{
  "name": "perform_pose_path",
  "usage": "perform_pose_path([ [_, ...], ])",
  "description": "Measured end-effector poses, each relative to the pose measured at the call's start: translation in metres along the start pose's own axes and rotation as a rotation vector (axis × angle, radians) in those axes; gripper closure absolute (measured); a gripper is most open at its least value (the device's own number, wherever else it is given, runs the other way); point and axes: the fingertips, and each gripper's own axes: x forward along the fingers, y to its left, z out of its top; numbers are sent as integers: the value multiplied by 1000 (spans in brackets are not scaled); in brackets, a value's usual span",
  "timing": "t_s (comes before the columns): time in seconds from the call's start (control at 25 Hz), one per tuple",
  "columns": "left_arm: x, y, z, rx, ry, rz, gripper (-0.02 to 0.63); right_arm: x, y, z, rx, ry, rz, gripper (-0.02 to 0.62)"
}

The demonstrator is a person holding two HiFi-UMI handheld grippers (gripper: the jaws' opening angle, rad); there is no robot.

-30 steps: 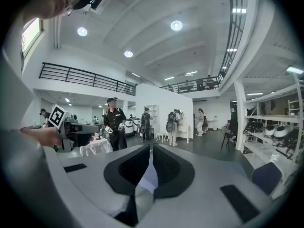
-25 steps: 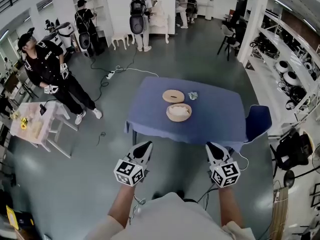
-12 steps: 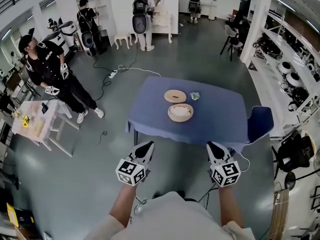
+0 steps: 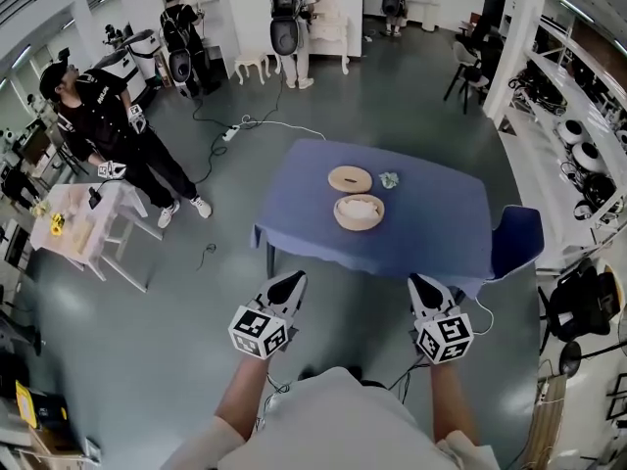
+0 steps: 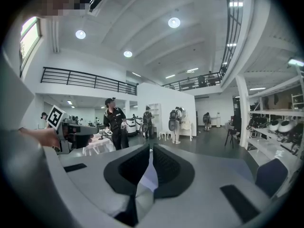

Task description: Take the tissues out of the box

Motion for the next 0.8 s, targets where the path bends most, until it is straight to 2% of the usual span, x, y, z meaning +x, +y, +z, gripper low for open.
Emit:
perform_pose_path([
  [0.16,5,-2,-2,-7,2,23,588,1,-8,-2,4,5,15,549],
  [0.4,16,-12,1,-7,-6,43,535,2,-25,-4,11,8,37,549],
  [0.8,28,-22,-12,-25,3,98,532,12,-49,-19,23,31,83,549],
])
